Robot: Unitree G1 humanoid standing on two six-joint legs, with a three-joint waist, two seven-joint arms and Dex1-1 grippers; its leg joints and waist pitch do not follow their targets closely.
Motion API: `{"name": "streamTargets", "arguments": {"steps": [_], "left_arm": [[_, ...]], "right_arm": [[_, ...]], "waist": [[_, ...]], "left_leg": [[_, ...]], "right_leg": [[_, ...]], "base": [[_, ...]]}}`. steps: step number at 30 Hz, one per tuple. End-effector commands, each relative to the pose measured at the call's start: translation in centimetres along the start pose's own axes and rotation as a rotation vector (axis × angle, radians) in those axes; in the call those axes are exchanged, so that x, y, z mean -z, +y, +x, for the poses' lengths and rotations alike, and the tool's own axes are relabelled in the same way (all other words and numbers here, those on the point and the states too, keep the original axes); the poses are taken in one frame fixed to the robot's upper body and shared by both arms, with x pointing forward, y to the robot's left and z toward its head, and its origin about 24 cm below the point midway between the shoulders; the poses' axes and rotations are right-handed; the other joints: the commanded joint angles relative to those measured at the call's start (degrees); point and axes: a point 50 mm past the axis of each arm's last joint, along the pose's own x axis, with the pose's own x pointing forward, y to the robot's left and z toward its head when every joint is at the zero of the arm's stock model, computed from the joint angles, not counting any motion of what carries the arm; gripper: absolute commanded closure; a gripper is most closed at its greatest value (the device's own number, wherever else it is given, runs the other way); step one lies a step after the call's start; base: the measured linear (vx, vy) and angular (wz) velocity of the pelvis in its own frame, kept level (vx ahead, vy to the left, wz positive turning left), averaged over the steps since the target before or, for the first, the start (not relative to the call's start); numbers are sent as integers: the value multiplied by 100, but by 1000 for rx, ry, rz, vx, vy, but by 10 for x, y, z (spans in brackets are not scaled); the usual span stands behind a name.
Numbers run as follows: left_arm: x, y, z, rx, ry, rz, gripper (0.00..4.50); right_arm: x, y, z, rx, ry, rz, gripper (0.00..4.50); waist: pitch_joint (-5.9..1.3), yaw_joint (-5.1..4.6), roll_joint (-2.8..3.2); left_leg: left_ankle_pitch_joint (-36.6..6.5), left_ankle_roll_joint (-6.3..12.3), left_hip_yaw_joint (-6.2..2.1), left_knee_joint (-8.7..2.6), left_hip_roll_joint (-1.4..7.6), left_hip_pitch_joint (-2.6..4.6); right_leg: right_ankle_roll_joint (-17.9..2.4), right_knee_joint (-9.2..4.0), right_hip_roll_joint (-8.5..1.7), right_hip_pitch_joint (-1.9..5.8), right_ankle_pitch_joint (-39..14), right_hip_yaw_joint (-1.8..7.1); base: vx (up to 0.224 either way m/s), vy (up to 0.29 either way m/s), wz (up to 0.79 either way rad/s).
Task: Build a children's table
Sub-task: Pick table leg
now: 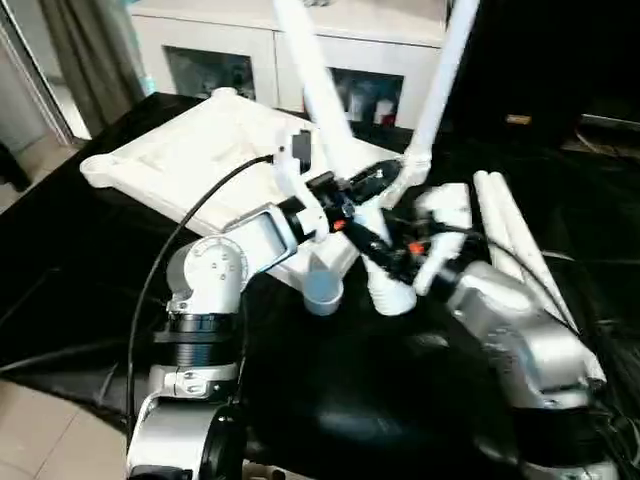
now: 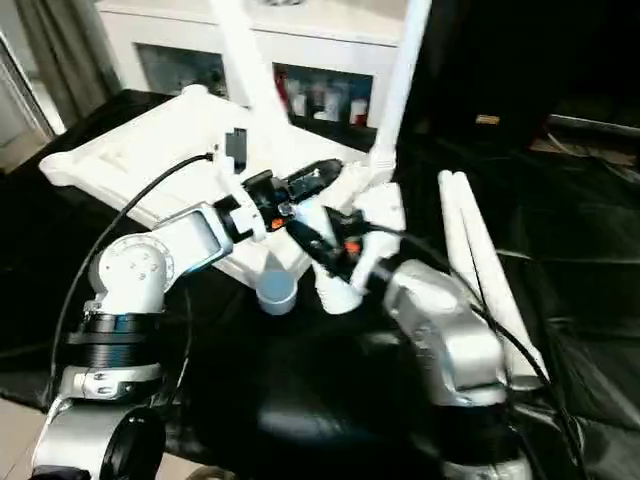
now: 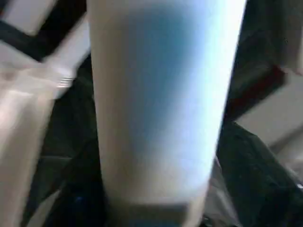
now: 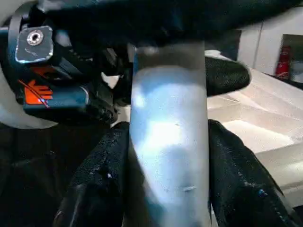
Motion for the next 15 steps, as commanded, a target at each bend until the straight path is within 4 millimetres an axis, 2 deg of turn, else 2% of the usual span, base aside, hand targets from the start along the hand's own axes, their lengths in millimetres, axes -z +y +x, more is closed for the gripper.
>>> {"name": "streamTargets", "arguments": {"steps": [1, 6, 7, 15], "left_arm": [[1, -2, 6, -46, -7, 23, 153], [-7, 6, 6, -151, -60, 23, 187], [-9, 8, 5, -183, -74, 30, 197], [-14, 6, 4, -179, -106, 27, 247]], "right_arm": [[0, -4, 4, 44, 2, -16, 266], [-1, -5, 9, 64, -13, -26, 266], [-1, -5, 12, 67, -18, -28, 266], [-3, -3, 18, 51, -37, -45, 266]], "waist": [[-433, 1, -48], [-433, 11, -52], [-431, 14, -69], [-435, 35, -51]], "left_leg": [[-250, 440, -232, -369, 529, 70], [-317, 411, -239, -372, 528, 72], [-305, 422, -236, -374, 524, 69], [-221, 507, -238, -366, 538, 76]], "right_leg": [[-1140, -452, -634, 352, -508, 376], [-1161, -452, -635, 357, -551, 366], [-1138, -457, -635, 366, -556, 368], [-1192, -426, -637, 342, -398, 364]], "base": [[0, 0, 0], [0, 0, 0], [0, 0, 0], [0, 0, 0]]}}
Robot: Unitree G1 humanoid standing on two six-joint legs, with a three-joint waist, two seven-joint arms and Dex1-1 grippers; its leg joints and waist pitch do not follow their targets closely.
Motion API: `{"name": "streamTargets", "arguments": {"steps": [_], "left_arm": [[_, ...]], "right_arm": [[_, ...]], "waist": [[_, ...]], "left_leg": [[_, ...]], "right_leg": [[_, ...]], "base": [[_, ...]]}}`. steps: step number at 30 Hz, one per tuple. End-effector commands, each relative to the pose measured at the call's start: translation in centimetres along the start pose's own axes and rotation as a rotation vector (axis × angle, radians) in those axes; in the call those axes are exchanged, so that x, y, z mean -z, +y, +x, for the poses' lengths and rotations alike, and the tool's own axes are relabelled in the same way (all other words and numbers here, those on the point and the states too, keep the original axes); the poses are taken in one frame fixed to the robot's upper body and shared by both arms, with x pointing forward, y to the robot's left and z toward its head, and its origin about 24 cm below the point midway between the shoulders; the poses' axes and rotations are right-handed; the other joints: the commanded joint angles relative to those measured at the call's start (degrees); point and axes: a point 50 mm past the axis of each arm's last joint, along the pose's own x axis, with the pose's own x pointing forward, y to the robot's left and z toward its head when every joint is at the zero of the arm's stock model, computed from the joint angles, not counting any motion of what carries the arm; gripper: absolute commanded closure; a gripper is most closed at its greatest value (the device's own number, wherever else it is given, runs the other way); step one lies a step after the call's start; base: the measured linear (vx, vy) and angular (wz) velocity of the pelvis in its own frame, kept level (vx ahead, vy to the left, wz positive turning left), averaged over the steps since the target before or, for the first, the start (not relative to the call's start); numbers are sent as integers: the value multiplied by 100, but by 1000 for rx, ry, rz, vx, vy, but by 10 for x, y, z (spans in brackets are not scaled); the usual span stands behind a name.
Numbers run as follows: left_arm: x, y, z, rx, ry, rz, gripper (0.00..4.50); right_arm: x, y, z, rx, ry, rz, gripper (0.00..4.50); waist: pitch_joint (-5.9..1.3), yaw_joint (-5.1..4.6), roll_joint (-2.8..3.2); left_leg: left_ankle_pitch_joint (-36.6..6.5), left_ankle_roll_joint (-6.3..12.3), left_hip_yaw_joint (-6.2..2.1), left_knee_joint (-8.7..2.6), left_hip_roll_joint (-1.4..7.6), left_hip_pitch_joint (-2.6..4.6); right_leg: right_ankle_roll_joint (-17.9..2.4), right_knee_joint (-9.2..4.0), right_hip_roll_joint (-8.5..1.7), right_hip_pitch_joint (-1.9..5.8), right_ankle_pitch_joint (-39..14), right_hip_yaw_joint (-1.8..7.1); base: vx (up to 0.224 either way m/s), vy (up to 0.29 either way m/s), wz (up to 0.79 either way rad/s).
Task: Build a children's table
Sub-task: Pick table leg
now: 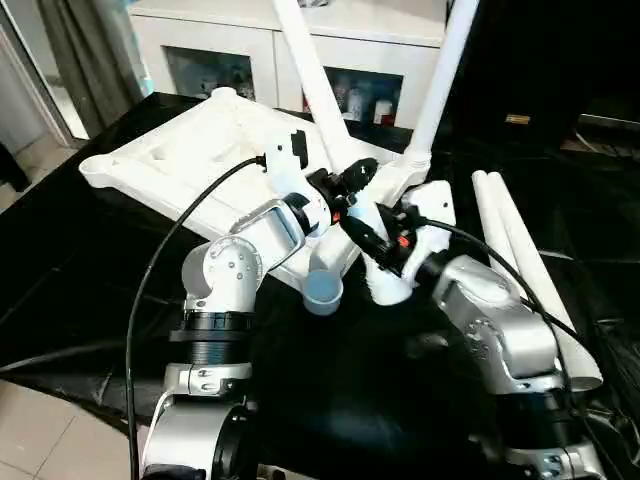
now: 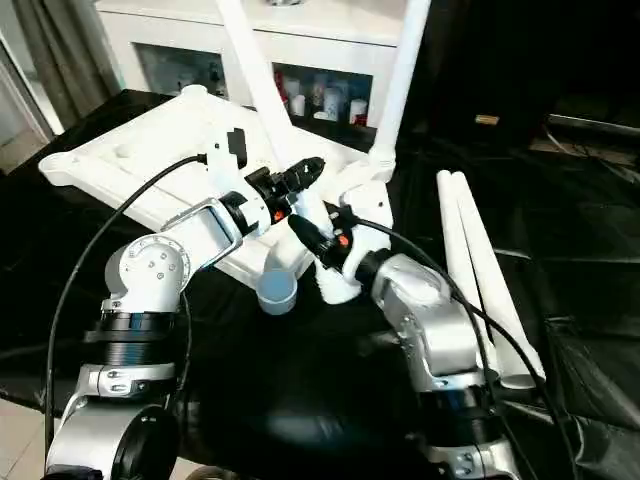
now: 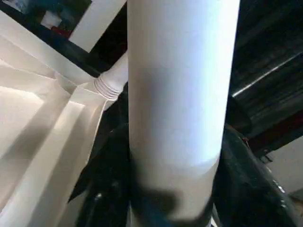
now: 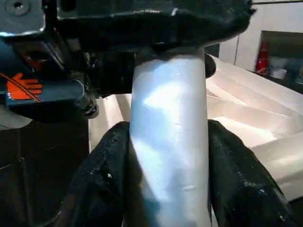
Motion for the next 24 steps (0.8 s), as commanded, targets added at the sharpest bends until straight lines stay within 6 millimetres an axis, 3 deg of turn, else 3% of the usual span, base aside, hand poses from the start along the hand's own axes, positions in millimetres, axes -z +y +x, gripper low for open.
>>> {"name": "streamTargets", "arguments": {"steps": [1, 5, 6, 12, 13, 15, 17, 18, 19, 21, 24], "left_arm": [[-7, -4, 1, -2, -31, 12, 252], [-6, -5, 0, 15, -24, 0, 261], [-6, -6, 0, 23, -20, 7, 262], [-14, -6, -3, 92, 12, 128, 263], [-16, -7, -5, 147, 58, 179, 264], [-17, -9, -6, 183, 79, 201, 264], [-22, -18, -11, 304, 122, 231, 264], [-23, -19, -11, 317, 125, 235, 264], [-30, -26, -13, 385, 126, 237, 264], [-35, -30, -15, 430, 120, 234, 264], [-42, -40, -18, 525, 91, 219, 264]], "right_arm": [[-9, 2, 4, -10, -44, -43, 266], [-10, 2, 4, -17, -53, -49, 266], [-10, 2, 4, -19, -53, -49, 231], [-15, -8, -7, -87, -66, 88, 187], [-17, -14, -13, -131, -47, 154, 176], [-19, -16, -17, -173, -37, 173, 156], [-22, -17, -27, -297, 16, 210, 153], [-23, -17, -29, -310, 22, 211, 153], [-22, -17, -34, -377, 67, 226, 153], [-22, -17, -36, -399, 88, 217, 153], [-18, -18, -37, -408, 136, 209, 153]], "waist": [[-439, 9, -49], [-432, 7, -41], [-434, 10, -38], [-438, 23, -40], [-438, 17, -63], [-435, 30, -36], [-442, 47, -84], [-442, 65, -74], [-437, 70, -111], [-447, 88, -94], [-442, 103, -130]], "left_leg": [[-244, 494, -238, -366, 537, 75], [-314, 461, -241, -375, 540, 76], [-345, 443, -240, -374, 535, 74], [-302, 522, -248, -378, 539, 79], [-268, 539, -248, -383, 546, 83], [-238, 570, -245, -376, 532, 98], [-191, 552, -227, -368, 535, 103], [-156, 562, -230, -359, 527, 101], [-114, 564, -217, -351, 518, 84], [-82, 555, -218, -338, 524, 83], [-68, 534, -210, -337, 518, 76]], "right_leg": [[-1207, -428, -642, 345, -413, 365], [-1205, -433, -641, 349, -448, 368], [-1207, -438, -648, 354, -475, 369], [-1186, -421, -640, 357, -419, 370], [-1164, -416, -635, 357, -393, 371], [-1163, -417, -620, 353, -459, 366], [-1208, -403, -637, 360, -436, 368], [-1214, -395, -641, 363, -430, 365], [-1226, -395, -646, 373, -447, 361], [-1251, -386, -662, 368, -457, 359], [-1270, -397, -667, 361, -550, 354]], "base": [[0, 0, 0], [0, 0, 0], [0, 0, 0], [0, 0, 0], [0, 0, 0], [0, 0, 0], [0, 0, 0], [0, 0, 0], [0, 0, 0], [0, 0, 0], [0, 0, 0]]}}
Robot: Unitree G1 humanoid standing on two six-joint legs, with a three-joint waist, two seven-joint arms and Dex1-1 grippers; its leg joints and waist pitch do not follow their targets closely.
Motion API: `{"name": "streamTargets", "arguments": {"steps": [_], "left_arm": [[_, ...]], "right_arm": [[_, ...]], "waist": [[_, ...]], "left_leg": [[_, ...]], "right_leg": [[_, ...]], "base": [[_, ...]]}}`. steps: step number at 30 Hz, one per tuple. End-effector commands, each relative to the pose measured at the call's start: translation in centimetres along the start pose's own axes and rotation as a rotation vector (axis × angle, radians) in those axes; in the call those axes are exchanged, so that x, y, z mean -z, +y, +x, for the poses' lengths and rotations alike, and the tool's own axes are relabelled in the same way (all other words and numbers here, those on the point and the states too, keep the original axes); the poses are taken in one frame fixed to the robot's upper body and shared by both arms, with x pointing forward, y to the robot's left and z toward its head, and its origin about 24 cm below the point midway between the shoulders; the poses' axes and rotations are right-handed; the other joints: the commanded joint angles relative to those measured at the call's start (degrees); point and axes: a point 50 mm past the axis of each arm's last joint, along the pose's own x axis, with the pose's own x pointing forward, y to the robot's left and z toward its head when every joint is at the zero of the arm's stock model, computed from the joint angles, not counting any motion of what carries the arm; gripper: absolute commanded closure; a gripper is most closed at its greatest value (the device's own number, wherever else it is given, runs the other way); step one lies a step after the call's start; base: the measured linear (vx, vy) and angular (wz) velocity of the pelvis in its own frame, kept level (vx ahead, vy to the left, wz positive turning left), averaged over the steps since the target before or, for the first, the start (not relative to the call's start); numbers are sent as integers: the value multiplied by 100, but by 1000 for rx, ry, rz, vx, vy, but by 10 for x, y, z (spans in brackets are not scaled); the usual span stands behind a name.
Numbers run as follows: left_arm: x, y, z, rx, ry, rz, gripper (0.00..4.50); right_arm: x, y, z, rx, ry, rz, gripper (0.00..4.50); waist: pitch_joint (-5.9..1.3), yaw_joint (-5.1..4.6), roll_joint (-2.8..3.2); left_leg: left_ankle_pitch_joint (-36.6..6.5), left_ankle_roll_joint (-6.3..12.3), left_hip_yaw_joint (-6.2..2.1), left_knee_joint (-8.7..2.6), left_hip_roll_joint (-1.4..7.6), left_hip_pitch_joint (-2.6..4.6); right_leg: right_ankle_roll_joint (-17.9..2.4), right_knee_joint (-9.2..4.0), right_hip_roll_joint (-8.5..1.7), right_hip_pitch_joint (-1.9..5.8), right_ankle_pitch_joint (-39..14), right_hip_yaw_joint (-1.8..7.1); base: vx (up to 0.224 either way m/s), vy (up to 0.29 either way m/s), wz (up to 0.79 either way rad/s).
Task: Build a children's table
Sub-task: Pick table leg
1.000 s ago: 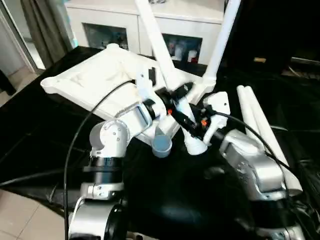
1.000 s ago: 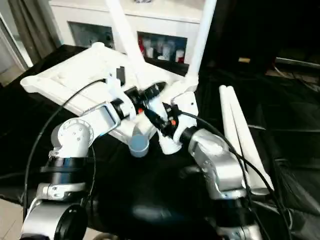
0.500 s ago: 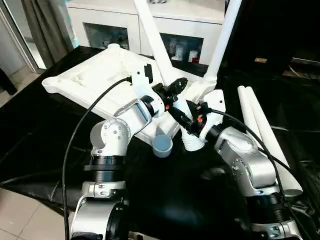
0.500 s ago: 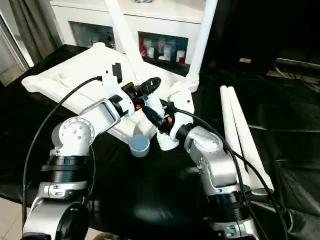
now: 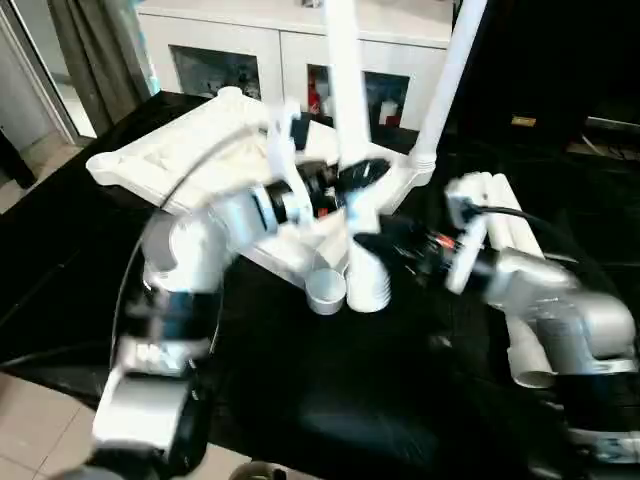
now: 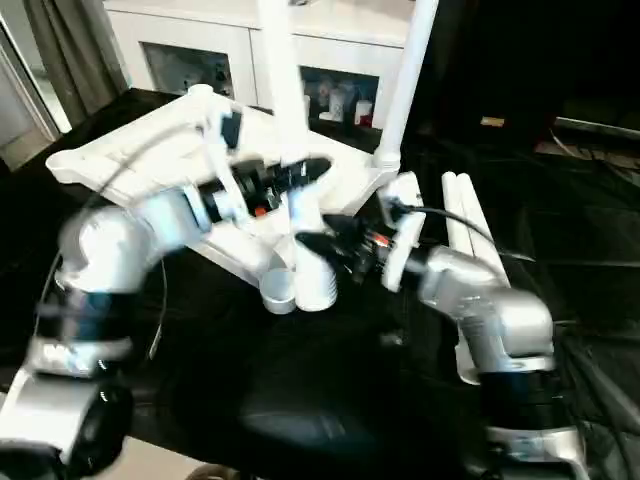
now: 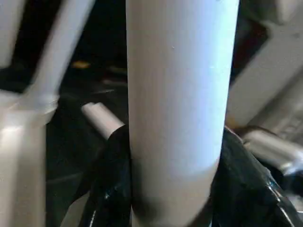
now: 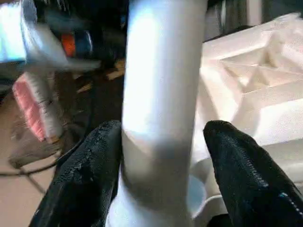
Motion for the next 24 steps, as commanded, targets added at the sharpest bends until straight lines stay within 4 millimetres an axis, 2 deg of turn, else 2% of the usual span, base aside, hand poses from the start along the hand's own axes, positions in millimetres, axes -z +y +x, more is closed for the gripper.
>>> {"name": "streamTargets", "arguments": {"steps": [1, 4, 5, 6, 7, 13, 14, 15, 16, 20, 21, 22, 24], "left_arm": [[-17, -19, 2, 143, -74, 4, 264], [-18, -25, 1, 211, -91, -2, 264], [-18, -26, 1, 220, -91, -1, 264], [-18, -28, 1, 236, -92, 0, 264], [-16, -30, 1, 259, -83, -2, 264], [-13, -28, 2, 267, -71, -6, 264], [-13, -28, 2, 264, -72, -6, 229], [-13, -26, 3, 229, -78, -18, 208], [-13, -24, 4, 197, -82, -28, 194], [-7, -20, 6, 131, -61, 14, 166], [-2, -11, 10, -9, -65, 43, 166], [1, -8, 11, -66, -62, 77, 153], [7, -6, 13, -128, -63, 121, 146]], "right_arm": [[2, 2, 3, -13, 48, -6, 153], [4, 1, 5, 0, 60, 1, 153], [4, 1, 5, 3, 60, 3, 153], [4, 0, 6, 8, 58, 6, 180], [3, -1, 6, 17, 48, 17, 186], [0, 0, 6, 32, 28, 13, 229], [0, 0, 6, 36, 26, 12, 236], [0, 0, 6, 47, 23, 11, 240], [0, 0, 6, 56, 21, 10, 240], [-1, 0, 10, 99, 5, -3, 244], [-2, -1, 13, 140, -1, -19, 244], [-2, -1, 16, 161, -3, -27, 245], [-2, 0, 19, 184, -5, -37, 248]], "waist": [[-448, 45, -107], [-436, 40, -67], [-440, 40, -73], [-441, 39, -82], [-441, 35, -36], [-456, 55, -34], [-455, 55, -38], [-455, 61, -22], [-453, 57, -30], [-455, 97, -25], [-455, 94, -38], [-450, 95, -37], [-457, 91, -53]], "left_leg": [[-72, 502, -213, -339, 521, 62], [-183, 458, -216, -346, 527, 79], [-199, 441, -215, -348, 529, 80], [-200, 428, -216, -351, 532, 81], [-214, 410, -221, -354, 536, 89], [-189, 360, -229, -355, 544, 89], [-190, 356, -228, -357, 542, 85], [-225, 337, -227, -355, 544, 91], [-233, 320, -225, -357, 547, 91], [-272, 269, -232, -369, 548, 98], [-265, 245, -237, -374, 558, 93], [-250, 215, -253, -384, 579, 93], [-237, 206, -239, -378, 556, 87]], "right_leg": [[-1297, -402, -674, 364, -562, 355], [-1254, -436, -656, 341, -758, 356], [-1239, -438, -655, 344, -785, 355], [-1231, -435, -652, 344, -791, 357], [-1221, -442, -641, 329, -772, 359], [-1269, -408, -651, 347, -510, 361], [-1269, -408, -648, 348, -508, 360], [-1277, -412, -654, 345, -534, 362], [-1283, -410, -648, 345, -525, 362], [-1249, -422, -647, 339, -582, 365], [-1233, -417, -651, 342, -568, 368], [-1199, -426, -655, 337, -543, 371], [-1151, -420, -661, 359, -569, 373]], "base": [[0, 0, 0], [0, 0, 0], [0, 0, 0], [0, 0, 0], [0, 0, 0], [0, 0, 0], [0, 0, 0], [0, 0, 0], [0, 0, 0], [0, 0, 0], [0, 0, 0], [0, 0, 0], [0, 0, 0]]}}
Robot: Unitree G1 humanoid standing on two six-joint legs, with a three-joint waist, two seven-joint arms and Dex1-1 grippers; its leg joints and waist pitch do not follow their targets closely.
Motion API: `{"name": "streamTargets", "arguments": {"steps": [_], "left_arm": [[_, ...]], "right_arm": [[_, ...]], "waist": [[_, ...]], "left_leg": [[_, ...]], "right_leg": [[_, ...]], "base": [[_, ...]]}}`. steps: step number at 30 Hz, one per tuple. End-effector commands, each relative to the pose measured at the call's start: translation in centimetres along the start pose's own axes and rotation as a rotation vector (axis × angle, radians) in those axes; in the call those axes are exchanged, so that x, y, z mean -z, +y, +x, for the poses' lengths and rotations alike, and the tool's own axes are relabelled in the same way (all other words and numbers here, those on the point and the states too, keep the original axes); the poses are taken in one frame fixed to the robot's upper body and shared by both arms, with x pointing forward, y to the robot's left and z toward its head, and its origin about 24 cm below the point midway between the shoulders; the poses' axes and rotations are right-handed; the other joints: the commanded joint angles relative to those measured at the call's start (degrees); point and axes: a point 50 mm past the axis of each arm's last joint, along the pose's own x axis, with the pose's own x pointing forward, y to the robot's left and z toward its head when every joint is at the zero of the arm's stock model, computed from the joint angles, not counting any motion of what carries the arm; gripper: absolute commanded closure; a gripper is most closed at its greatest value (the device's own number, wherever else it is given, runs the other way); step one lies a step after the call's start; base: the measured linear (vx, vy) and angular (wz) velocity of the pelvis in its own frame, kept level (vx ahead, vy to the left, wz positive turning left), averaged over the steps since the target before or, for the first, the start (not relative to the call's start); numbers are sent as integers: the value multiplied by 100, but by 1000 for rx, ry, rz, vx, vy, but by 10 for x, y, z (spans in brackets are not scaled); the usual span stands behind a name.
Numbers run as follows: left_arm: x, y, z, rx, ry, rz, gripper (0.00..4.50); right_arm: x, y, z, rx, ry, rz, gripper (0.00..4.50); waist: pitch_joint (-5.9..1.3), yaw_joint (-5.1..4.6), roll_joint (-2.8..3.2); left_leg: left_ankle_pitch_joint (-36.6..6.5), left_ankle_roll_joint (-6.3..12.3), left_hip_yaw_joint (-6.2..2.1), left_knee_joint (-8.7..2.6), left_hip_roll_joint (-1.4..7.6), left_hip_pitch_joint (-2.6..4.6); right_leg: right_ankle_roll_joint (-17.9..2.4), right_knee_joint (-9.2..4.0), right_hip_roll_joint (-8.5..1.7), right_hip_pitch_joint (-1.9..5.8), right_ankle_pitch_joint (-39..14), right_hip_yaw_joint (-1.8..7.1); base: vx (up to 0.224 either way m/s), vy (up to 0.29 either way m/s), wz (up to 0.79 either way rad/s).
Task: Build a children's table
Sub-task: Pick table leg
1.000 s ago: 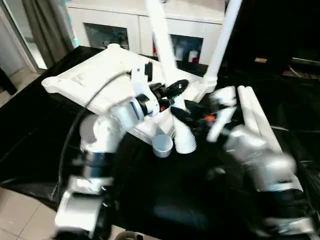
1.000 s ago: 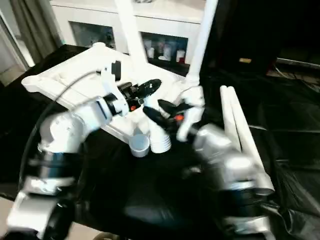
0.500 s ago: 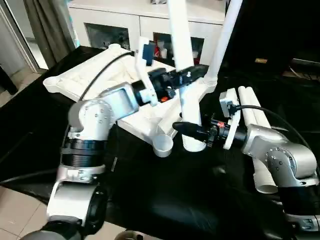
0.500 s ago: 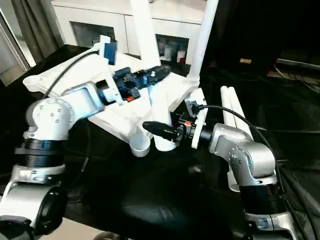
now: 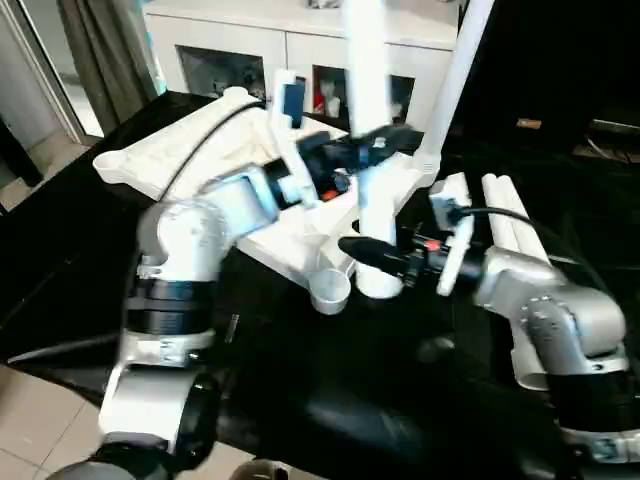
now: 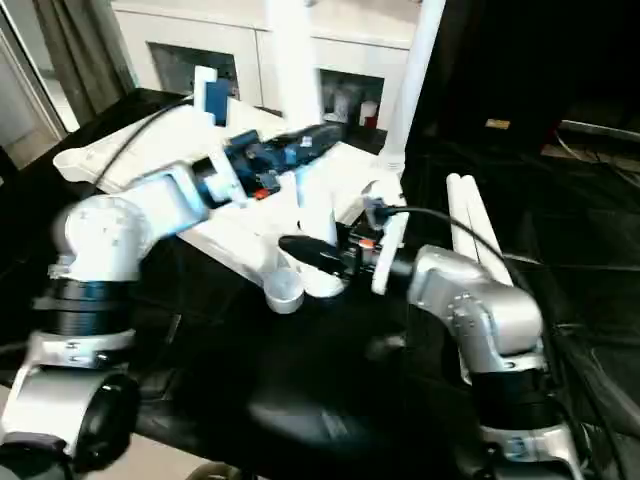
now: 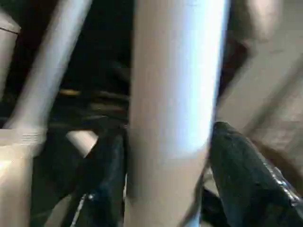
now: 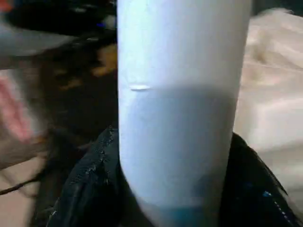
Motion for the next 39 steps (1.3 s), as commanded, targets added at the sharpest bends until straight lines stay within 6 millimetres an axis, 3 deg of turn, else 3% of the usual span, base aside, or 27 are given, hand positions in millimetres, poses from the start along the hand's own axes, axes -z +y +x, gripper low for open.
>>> {"name": "streamTargets", "arguments": {"steps": [1, 3, 4, 8, 13, 17, 18, 19, 20, 21, 22, 25, 30, 35, 39], "left_arm": [[4, 1, 2, -74, 3, 60, 146], [6, 2, 3, -127, -10, 56, 146], [6, 3, 4, -161, -19, 56, 170], [4, 13, 6, -259, -55, 57, 199], [-1, 17, 3, -290, -92, 44, 247], [-3, 17, 2, -290, -110, 37, 253], [-4, 16, 3, -275, -112, 40, 254], [-5, 15, 3, -251, -110, 48, 255], [-6, 13, 3, -216, -103, 59, 255], [-7, 12, 3, -197, -99, 65, 255], [-6, 6, 1, -67, -44, 94, 257], [-5, 3, -1, -9, -18, 99, 259], [-8, -7, -7, 199, 20, 26, 260], [-18, -20, -11, 375, -31, -44, 260], [-25, -28, -13, 463, -92, -86, 262]], "right_arm": [[-6, 0, 2, 34, -15, -34, 248], [-5, 2, 5, 44, -15, -38, 248], [-5, 3, 7, 47, -11, -42, 248], [-3, 5, 12, 57, 4, -65, 248], [-5, 5, 14, 65, 5, -79, 249], [-6, 5, 14, 78, 4, -122, 250], [-7, 7, 14, 53, -7, -119, 250], [-7, 9, 14, 22, -17, -107, 194], [-9, 11, 12, -10, -26, -93, 180], [-9, 11, 11, -25, -30, -87, 180], [-11, 11, 4, -67, -17, -72, 174], [-11, 11, 0, -108, 5, -64, 138], [-16, 20, -16, -287, 41, -59, 136], [-13, 17, -16, -284, 75, -43, 136], [-6, 14, -13, -255, 110, -38, 181]], "waist": [[-454, -10, -70], [-455, -14, -72], [-457, -14, -85], [-443, -15, -89], [-449, -7, -82], [-447, -5, -85], [-445, -4, -84], [-443, -4, -81], [-445, -4, -80], [-443, -6, -82], [-440, 1, -106], [-438, -5, -102], [-439, 36, -121], [-440, 32, -126], [-440, 15, -129]], "left_leg": [[-195, 233, -232, -384, 541, 71], [-175, 239, -230, -381, 549, 73], [-188, 256, -231, -379, 543, 75], [-233, 286, -233, -385, 539, 74], [-218, 272, -234, -380, 542, 79], [-222, 292, -229, -377, 536, 75], [-245, 297, -228, -377, 535, 78], [-254, 301, -230, -379, 536, 76], [-262, 312, -230, -380, 536, 79], [-279, 330, -228, -382, 533, 80], [-262, 379, -238, -392, 532, 79], [-243, 355, -221, -385, 543, 92], [-148, 445, -212, -366, 539, 82], [-194, 384, -208, -363, 539, 76], [-199, 375, -206, -359, 526, 70]], "right_leg": [[-1121, -427, -659, 363, -576, 375], [-1094, -423, -651, 356, -544, 377], [-1097, -428, -650, 357, -558, 371], [-1039, -450, -650, 340, -711, 372], [-1036, -437, -647, 328, -673, 372], [-1070, -432, -660, 335, -599, 374], [-1062, -438, -660, 335, -633, 374], [-1062, -440, -659, 334, -651, 373], [-1057, -442, -656, 333, -660, 374], [-1057, -441, -652, 334, -670, 374], [-999, -437, -655, 348, -724, 372], [-1004, -433, -646, 319, -743, 375], [-1132, -401, -658, 328, -627, 369], [-1199, -416, -668, 327, -866, 358], [-1136, -429, -660, 334, -909, 361]], "base": [[0, 0, 0], [0, 0, 0], [0, 0, 0], [0, 0, 0], [0, 0, 0], [0, 0, 0], [0, 0, 0], [0, 0, 0], [0, 0, 0], [0, 0, 0], [0, 0, 0], [0, 0, 0], [0, 0, 0], [0, 0, 0], [0, 0, 0]]}}
